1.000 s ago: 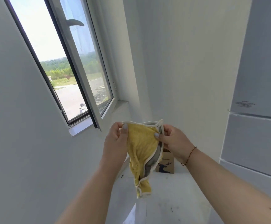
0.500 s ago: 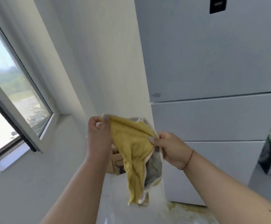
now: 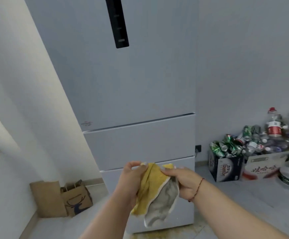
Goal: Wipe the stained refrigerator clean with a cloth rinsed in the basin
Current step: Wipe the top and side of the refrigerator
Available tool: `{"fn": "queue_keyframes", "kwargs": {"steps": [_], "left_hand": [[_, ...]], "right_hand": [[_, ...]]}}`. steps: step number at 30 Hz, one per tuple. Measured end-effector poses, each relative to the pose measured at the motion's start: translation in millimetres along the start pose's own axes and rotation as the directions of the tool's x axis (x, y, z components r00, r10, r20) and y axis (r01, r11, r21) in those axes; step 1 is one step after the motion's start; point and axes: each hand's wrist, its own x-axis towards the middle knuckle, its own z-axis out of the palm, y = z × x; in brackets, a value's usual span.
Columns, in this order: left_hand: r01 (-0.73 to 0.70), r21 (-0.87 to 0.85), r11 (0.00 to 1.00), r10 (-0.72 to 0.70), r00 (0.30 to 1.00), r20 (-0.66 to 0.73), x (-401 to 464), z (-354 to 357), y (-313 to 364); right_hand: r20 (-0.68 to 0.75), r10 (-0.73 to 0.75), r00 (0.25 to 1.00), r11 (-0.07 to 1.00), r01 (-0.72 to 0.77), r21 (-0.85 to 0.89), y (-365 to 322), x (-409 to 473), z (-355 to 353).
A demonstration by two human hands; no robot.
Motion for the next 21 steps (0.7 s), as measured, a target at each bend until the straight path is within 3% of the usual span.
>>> {"fn": "queue_keyframes", "kwargs": {"steps": [2, 4, 7, 9, 10, 11, 12, 14, 15, 21], "left_hand": [[0.159, -0.019, 0.987, -0.157, 0.984, 0.082, 2.3, 36.9, -2.9], [0.364, -0.074, 0.929, -0.334, 0.906, 0.260, 4.9, 69.2, -8.2], [0.463, -0.117, 0.878, -0.393, 0.840, 0.375, 16.5, 115.0, -12.8], [0.410, -0.162, 0.898, -0.346, 0.883, 0.317, 28.0, 143.4, -13.8], [0.370, -0.176, 0.912, -0.312, 0.906, 0.288, 33.5, 158.2, -13.9], [0.341, -0.178, 0.923, -0.287, 0.919, 0.272, 38.1, 172.0, -14.7], [0.317, -0.169, 0.933, -0.265, 0.925, 0.272, 43.0, 186.4, -15.1], [0.276, -0.171, 0.946, -0.215, 0.926, 0.310, 48.7, 211.4, -14.7], [0.262, -0.165, 0.951, -0.192, 0.917, 0.351, 53.0, 225.6, -13.6], [0.079, 0.007, 0.997, -0.075, 0.905, 0.419, 87.4, 291.2, -12.7]], "right_hand": [[-0.084, -0.099, 0.991, 0.994, 0.095, -0.055, -24.7, -12.0, -34.7], [-0.113, -0.156, 0.981, 0.982, 0.141, -0.128, -51.0, -22.8, -59.8], [-0.178, -0.230, 0.957, 0.928, 0.161, -0.336, -86.7, -36.5, -97.6], [-0.367, -0.410, 0.835, 0.736, 0.065, -0.674, -106.6, -44.4, -129.3], [-0.433, -0.512, 0.742, 0.620, -0.030, -0.784, -112.3, -50.6, -143.4], [-0.456, -0.556, 0.694, 0.577, -0.073, -0.814, -114.9, -56.0, -153.9], [-0.452, -0.523, 0.723, 0.593, -0.072, -0.802, -115.2, -60.5, -162.5], [-0.434, -0.320, 0.842, 0.743, -0.061, -0.667, -110.5, -63.6, -171.6], [-0.438, -0.240, 0.866, 0.808, -0.072, -0.585, -109.5, -63.7, -179.2], [-0.497, -0.174, 0.850, 0.944, 0.001, -0.330, -126.0, -48.2, -236.5]]}}
